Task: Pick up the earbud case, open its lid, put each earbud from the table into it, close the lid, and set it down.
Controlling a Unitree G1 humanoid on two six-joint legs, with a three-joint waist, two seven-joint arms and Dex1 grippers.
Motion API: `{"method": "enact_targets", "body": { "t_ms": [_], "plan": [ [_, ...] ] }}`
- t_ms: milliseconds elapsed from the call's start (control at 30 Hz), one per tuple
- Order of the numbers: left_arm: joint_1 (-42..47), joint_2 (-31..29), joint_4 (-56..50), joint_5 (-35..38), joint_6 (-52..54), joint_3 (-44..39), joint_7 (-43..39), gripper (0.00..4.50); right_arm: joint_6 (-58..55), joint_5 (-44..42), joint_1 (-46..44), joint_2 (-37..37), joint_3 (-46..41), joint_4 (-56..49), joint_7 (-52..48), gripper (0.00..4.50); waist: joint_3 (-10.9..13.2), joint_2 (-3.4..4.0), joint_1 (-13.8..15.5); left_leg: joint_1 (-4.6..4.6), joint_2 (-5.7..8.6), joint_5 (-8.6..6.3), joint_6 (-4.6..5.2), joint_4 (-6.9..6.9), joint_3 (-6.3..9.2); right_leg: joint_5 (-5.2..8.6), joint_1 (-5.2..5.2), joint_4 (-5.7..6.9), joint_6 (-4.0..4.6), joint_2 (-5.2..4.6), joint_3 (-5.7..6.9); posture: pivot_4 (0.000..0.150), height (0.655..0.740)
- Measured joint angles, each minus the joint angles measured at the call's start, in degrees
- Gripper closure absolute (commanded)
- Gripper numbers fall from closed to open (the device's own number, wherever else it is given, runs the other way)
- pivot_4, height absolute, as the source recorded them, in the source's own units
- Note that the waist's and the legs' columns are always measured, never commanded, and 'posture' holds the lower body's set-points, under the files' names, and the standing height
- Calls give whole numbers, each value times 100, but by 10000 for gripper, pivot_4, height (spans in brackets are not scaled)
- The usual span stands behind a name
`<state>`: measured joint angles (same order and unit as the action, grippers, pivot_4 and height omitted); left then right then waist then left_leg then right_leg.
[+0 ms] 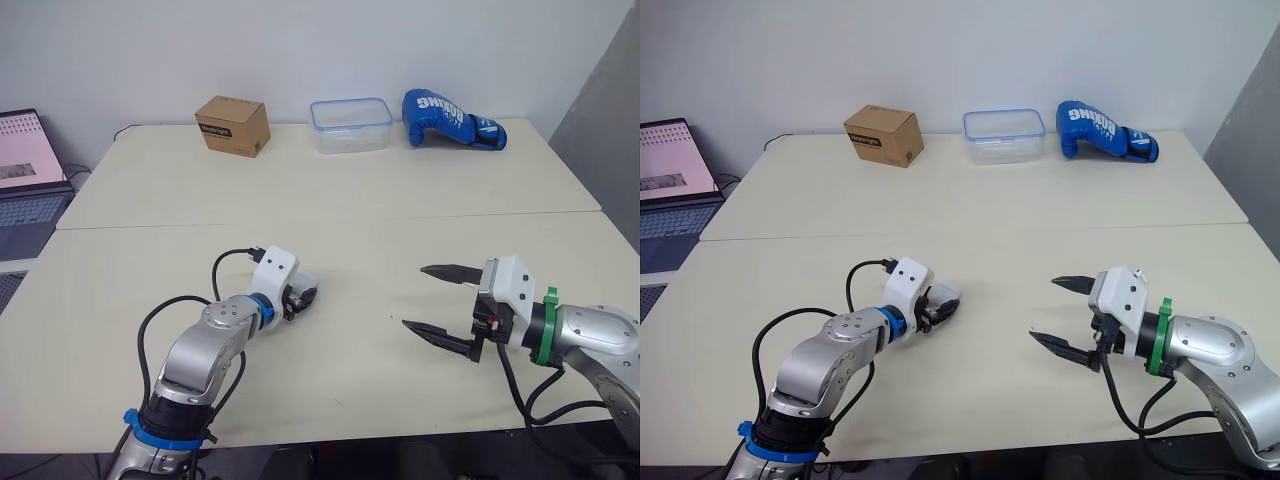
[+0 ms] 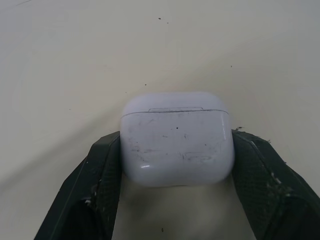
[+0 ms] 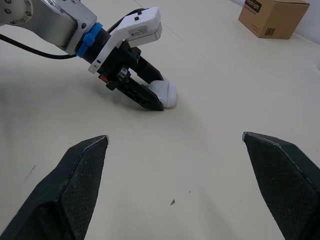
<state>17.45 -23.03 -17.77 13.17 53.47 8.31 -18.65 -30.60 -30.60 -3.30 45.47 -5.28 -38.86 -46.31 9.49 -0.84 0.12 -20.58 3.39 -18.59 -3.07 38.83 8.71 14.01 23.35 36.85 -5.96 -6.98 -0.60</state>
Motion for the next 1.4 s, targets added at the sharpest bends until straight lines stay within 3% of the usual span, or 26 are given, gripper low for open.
{"method": "enact_targets", "body": {
  "t_ms": [100, 367, 533, 700, 1100, 1400],
  "plan": [
    [-10, -17, -6, 23, -20, -62, -71, 17325, -12, -30, -21, -24, -17, 6, 16, 0, 0, 0, -5, 0, -1, 0, 0, 0, 0, 0, 0, 0, 0, 0, 0, 1500, 7307],
    [-395, -980, -474, 351, -860, -536, -1235, 17325, -1119, -881, -659, -41, -210, 338, 301, 0, 3, 0, -24, -12, -1, 0, 0, -1, -3, -1, 14, 0, 2, -1, -4, 1500, 7307],
    [-185, -1141, -442, 322, -2376, -561, -2002, 17325, -2225, -1498, -1576, -5, -172, 783, 486, 0, 4, 0, -9, -16, -1, 0, 0, 0, -2, -2, 16, -2, 4, -2, 1, 1500, 7307],
    [354, -1443, 71, -352, -4172, -140, -2655, 17325, -3713, -2468, -2733, -138, -117, 1539, 696, 0, 4, 1, -20, -18, -2, 0, 0, -2, -8, -2, 18, -8, 5, -2, -2, 1500, 7307],
    [577, -1378, 498, -738, -5831, 127, -3276, 17325, -5505, -4025, -3684, -1103, -576, 2746, 1840, 0, 5, 1, -31, -26, -1, 0, 1, -1, -5, -3, 30, 0, 4, -1, -1, 1500, 7307],
    [1087, -1127, 697, -828, -6287, 270, -3437, 17325, -5852, -4661, -3878, -1720, -656, 3098, 2817, 0, 5, 2, -52, -26, -1, 0, 2, 1, -4, -3, 32, 4, 3, 1, -1, 1500, 7307]
  ]
}}
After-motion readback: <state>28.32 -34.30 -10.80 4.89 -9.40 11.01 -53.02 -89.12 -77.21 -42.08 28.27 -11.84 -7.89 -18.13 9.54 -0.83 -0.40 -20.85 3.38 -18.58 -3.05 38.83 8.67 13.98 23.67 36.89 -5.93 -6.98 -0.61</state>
